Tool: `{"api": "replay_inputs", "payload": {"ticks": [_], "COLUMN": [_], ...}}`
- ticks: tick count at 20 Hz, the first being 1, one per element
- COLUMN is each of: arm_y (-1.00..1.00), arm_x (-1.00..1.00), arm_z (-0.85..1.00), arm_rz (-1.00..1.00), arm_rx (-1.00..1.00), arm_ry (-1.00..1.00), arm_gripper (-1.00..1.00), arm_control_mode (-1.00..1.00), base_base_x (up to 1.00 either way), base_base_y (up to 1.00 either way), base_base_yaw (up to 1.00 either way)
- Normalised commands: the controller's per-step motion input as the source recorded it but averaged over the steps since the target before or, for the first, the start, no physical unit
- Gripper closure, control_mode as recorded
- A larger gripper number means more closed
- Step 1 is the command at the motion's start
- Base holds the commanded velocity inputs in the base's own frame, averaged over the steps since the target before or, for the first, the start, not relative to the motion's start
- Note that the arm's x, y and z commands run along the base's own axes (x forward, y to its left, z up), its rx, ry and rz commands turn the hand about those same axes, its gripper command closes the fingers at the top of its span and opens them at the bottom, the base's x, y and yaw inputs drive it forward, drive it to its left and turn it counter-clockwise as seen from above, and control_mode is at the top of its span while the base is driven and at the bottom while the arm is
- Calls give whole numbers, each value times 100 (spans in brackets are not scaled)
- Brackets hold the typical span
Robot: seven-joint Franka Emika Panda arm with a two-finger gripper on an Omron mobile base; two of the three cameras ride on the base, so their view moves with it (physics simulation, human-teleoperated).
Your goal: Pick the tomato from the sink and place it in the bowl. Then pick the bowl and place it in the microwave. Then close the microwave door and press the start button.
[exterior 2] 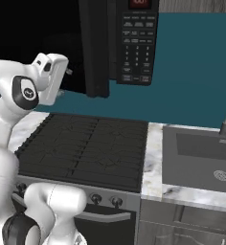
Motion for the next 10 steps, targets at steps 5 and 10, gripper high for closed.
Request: {"api": "replay_inputs", "payload": {"ticks": [5,10], "arm_y": [0,0], "arm_x": [100,100], "arm_z": [-8,-1], "arm_rz": [10,10], "arm_rx": [1,1], "arm_ry": [7,6], "arm_gripper": [-100,-100], "arm_control_mode": [-100,-100], "base_base_x": [0,0], "base_base_y": [0,0], "base_base_yaw": [0,0]}}
